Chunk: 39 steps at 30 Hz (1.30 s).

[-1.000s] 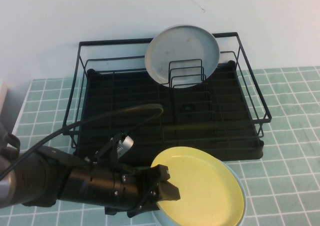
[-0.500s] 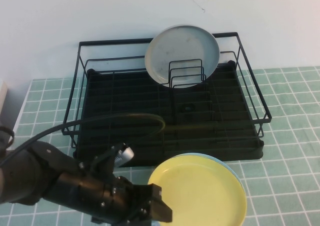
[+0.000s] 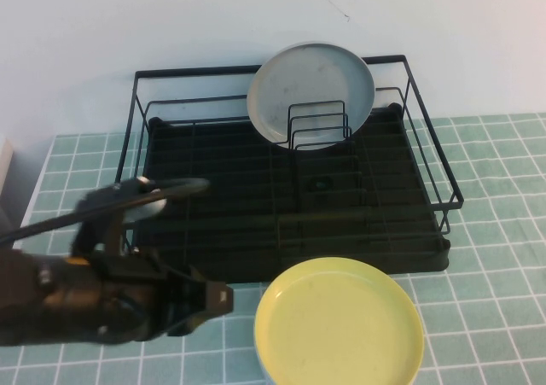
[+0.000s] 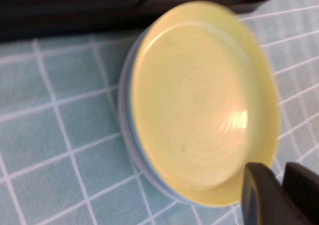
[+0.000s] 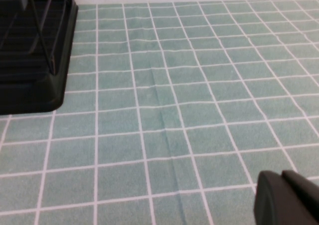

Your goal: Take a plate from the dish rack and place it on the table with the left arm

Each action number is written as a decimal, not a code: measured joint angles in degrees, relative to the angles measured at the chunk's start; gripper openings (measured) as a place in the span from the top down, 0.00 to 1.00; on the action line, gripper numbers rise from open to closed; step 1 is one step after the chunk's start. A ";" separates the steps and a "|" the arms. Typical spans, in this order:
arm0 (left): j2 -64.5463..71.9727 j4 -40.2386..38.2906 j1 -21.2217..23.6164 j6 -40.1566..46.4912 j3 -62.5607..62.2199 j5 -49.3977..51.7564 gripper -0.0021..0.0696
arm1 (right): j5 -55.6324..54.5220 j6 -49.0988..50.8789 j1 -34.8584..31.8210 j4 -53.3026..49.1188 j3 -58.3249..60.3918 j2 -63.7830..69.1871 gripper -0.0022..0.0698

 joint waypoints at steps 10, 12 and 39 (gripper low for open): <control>-24.07 11.44 0.08 3.32 0.10 4.28 0.97 | 0.00 0.00 0.00 0.00 0.00 0.00 0.97; -28.63 15.95 0.08 3.45 0.10 5.47 0.97 | 0.00 0.00 0.00 0.00 0.00 0.00 0.97; -41.04 39.94 0.08 3.45 0.10 7.71 0.97 | 0.00 0.00 0.00 0.00 0.00 0.00 0.97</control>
